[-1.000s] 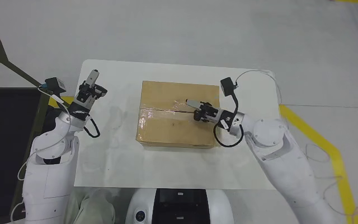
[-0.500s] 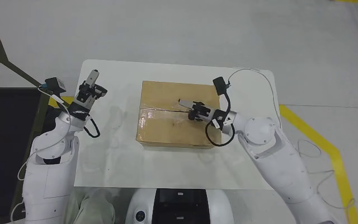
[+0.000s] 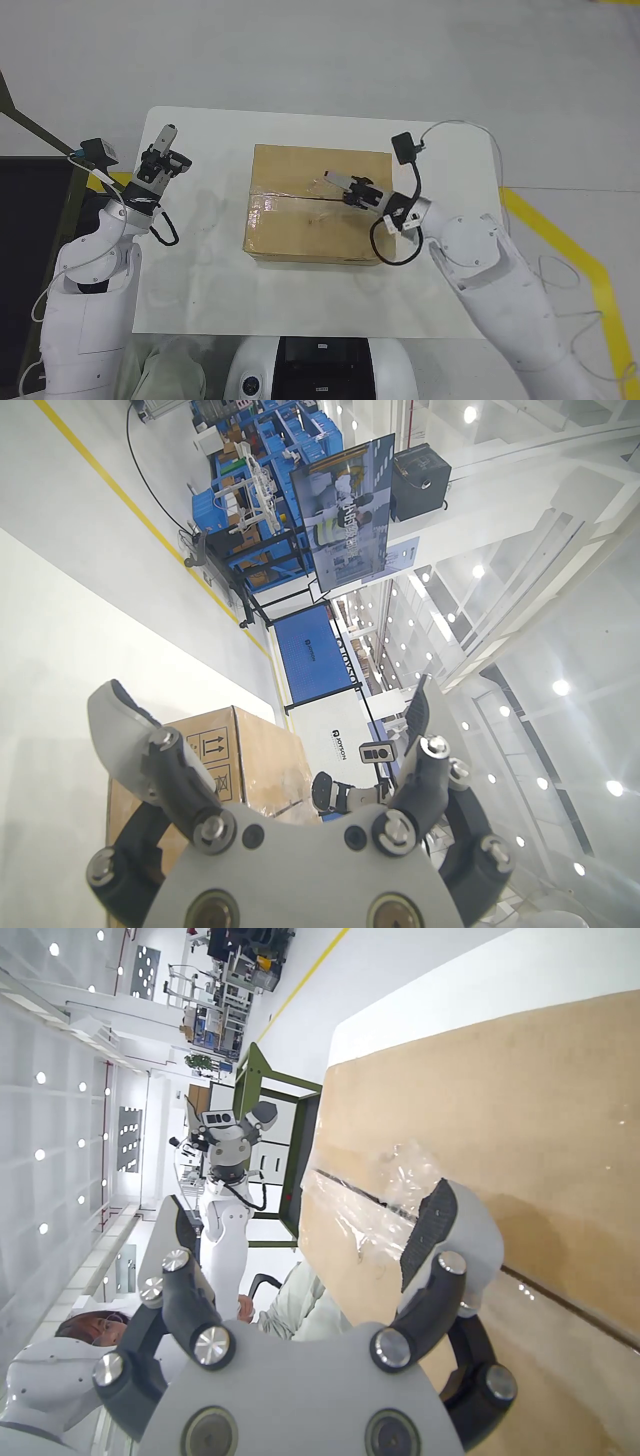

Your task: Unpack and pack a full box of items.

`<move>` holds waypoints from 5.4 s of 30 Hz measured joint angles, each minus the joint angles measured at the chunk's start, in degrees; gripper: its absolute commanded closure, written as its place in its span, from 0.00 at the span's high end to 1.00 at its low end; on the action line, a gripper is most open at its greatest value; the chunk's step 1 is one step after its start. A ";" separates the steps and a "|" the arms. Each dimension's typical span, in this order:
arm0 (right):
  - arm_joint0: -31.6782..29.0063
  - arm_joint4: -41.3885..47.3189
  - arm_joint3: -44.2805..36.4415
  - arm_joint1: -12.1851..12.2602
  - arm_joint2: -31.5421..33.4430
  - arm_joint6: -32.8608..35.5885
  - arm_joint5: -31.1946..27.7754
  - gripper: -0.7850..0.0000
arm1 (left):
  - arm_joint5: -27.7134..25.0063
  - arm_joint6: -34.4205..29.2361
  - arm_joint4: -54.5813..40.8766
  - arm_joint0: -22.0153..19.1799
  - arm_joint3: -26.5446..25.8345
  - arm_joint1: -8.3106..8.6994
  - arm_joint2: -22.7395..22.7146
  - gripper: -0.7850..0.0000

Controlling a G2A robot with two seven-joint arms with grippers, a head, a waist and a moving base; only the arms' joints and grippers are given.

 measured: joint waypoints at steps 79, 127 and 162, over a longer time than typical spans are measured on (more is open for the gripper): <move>4.92 -83.87 -6.94 -6.89 -21.68 20.97 20.41 0.39 | 0.00 0.00 0.00 0.00 0.00 0.00 0.00 1.00; -6.47 -74.46 -12.69 -11.17 -11.00 -9.31 11.46 0.00 | 0.00 0.00 0.00 0.00 0.00 0.00 0.00 1.00; -6.17 -71.37 -5.68 -14.81 -11.34 -14.18 17.19 0.20 | 0.00 0.00 0.00 0.00 0.00 0.00 0.00 1.00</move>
